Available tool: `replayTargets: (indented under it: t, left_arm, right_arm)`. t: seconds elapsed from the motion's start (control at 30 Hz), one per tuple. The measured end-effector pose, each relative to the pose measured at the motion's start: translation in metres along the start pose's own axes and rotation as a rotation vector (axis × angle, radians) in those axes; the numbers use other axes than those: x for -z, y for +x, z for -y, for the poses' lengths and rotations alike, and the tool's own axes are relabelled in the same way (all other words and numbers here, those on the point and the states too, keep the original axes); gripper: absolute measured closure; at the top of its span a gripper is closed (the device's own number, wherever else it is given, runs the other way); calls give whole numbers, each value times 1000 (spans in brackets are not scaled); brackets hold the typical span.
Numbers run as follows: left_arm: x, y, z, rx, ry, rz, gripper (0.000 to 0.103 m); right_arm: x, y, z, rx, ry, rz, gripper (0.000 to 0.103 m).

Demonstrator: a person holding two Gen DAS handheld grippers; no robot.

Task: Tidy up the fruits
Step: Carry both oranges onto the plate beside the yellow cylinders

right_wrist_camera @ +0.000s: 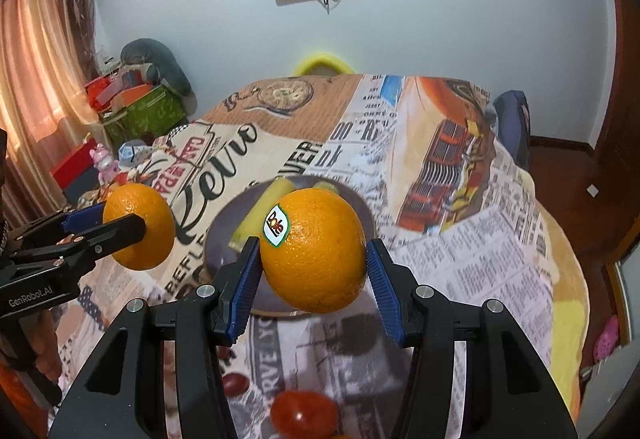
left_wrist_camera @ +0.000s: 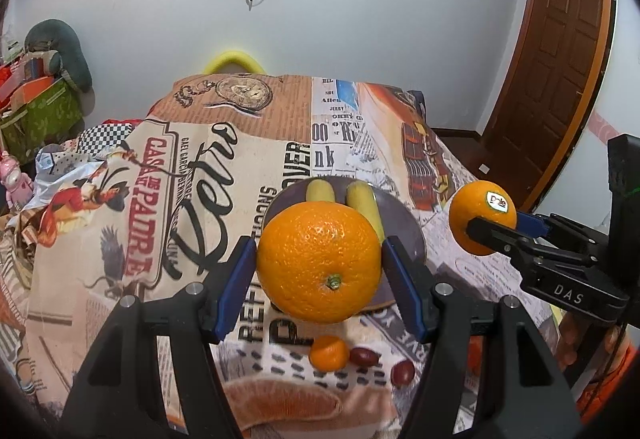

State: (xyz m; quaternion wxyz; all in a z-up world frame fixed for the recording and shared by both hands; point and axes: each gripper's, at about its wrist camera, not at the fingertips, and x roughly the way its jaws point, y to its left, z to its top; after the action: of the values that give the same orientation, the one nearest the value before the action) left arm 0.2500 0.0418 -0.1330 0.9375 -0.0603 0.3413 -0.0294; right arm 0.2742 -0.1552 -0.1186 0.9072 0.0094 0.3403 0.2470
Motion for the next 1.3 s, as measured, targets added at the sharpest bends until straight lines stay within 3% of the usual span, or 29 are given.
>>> replayTargets:
  t: [0.83,1.3]
  left_arm:
    - [-32,106,-17,-82,19,-95,39]
    - [-39,133,-16,-57,12,-111,39]
  right_arm:
    - [-25,81,28,-2,-21,-77,54]
    - [-23,123,29,-17,-37,-167,54]
